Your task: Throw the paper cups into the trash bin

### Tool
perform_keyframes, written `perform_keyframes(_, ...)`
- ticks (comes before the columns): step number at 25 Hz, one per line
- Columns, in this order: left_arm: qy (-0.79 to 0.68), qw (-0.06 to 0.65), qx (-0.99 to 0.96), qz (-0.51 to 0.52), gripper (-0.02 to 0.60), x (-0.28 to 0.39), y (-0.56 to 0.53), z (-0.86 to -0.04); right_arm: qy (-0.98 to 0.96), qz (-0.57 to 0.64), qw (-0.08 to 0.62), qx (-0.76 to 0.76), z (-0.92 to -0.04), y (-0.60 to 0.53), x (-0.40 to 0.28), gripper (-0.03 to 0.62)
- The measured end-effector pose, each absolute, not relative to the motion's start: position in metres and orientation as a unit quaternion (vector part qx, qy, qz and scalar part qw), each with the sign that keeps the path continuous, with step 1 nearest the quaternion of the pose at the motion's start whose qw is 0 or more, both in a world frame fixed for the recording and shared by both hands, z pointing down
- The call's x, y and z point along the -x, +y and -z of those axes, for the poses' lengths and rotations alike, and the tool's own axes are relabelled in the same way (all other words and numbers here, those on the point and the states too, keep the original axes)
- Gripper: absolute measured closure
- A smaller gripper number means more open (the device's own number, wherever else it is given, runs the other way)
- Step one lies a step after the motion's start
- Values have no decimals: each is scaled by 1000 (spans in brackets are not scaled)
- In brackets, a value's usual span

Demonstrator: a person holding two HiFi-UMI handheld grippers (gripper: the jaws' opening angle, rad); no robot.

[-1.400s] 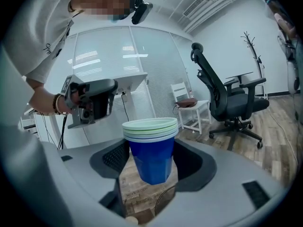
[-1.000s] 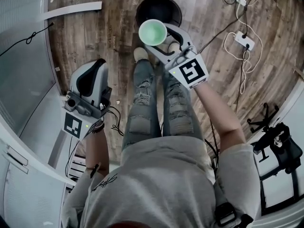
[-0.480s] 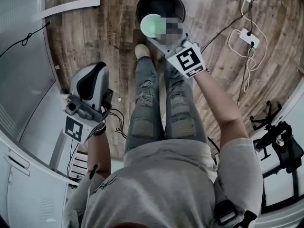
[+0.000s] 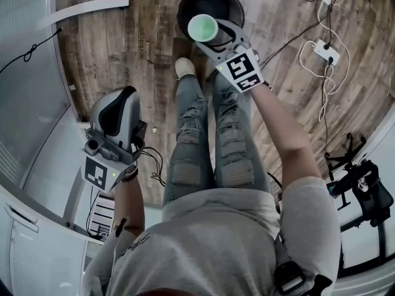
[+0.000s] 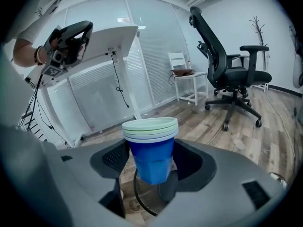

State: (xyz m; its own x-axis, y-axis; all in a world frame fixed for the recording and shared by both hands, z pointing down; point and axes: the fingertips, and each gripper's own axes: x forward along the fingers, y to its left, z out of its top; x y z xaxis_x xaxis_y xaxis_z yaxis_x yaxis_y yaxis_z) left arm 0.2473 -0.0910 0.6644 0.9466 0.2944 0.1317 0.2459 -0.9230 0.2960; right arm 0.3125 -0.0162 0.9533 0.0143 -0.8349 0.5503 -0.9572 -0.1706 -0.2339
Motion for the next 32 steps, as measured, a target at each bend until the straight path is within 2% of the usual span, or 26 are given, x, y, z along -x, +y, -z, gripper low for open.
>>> perform_keyframes(11,137,140,-977,-89,588,-232,-96,-679,-630,-331,154,-685,-1010,-14,-308,299)
perform_keyframes(32,131,152,-974,-109,588,-232,-89,-706,-590,-406,194,-671,-1086,-14,-311,299)
